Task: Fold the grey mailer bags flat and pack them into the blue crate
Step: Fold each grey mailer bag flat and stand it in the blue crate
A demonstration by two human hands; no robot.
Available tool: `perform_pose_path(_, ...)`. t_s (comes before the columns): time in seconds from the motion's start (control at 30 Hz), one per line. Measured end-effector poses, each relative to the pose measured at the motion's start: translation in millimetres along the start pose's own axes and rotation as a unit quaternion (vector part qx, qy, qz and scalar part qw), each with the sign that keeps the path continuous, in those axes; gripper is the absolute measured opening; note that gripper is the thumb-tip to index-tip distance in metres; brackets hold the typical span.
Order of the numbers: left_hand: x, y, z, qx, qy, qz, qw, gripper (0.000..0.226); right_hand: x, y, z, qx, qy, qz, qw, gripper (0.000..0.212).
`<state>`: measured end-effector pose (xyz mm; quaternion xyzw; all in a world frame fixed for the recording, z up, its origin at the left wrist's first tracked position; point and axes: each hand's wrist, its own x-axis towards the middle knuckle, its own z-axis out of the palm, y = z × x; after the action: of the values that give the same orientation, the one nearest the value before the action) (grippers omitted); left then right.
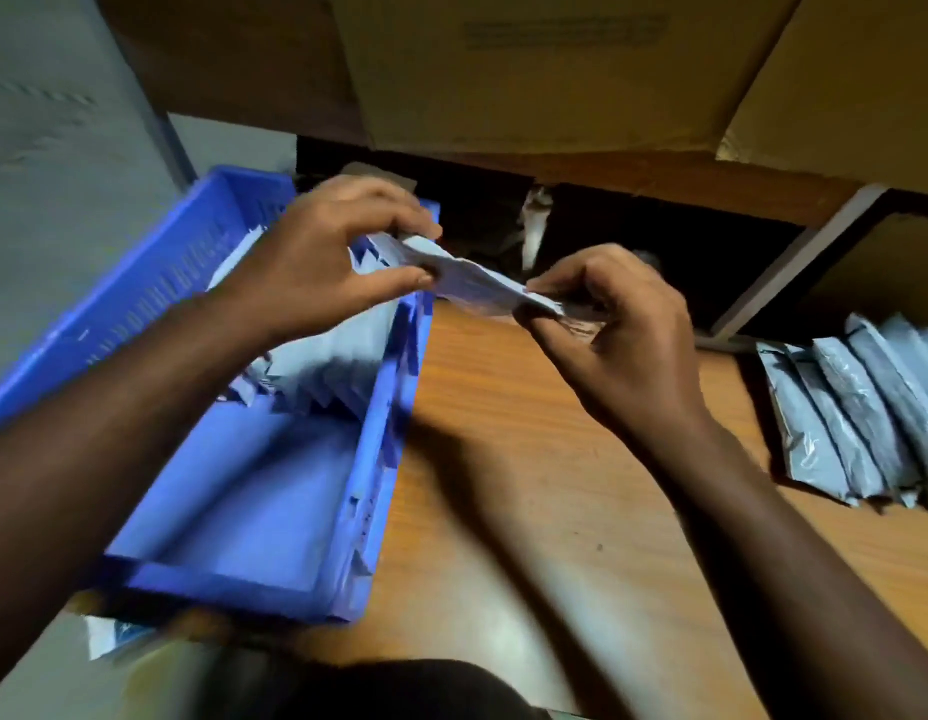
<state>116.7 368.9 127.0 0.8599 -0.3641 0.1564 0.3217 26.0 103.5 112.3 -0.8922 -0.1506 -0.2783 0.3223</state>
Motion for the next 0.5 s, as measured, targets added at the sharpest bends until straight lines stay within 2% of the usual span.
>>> perform_pose_path(0.07, -18, -27, -35, 0.017, 0.018, 0.003, 1.0, 0.036, 11, -38, 29, 0.025, -0.017, -0.004, 1.0, 0.019)
perform_pose_path(0.13, -37, -57, -66, 0.036, 0.001, 0.008, 0.999, 0.039, 14, -73, 65, 0.05, -0.039, -0.001, 0.998, 0.022)
perform_pose_path(0.33, -98, -136, -128, 0.092, -0.158, 0.016, 0.983, 0.048, -8, -157, 171, 0.087, -0.126, 0.036, 0.988, 0.024)
perform_pose_path(0.43, -122, -168, -132, 0.126, -0.248, 0.032, 0.96, 0.032, -21, -184, 215, 0.025, -0.209, 0.038, 0.977, 0.025)
perform_pose_path(0.5, -135, -185, -128, 0.161, -0.291, 0.045, 0.942, 0.024, -25, -196, 238, 0.041, -0.267, 0.07, 0.96, 0.028)
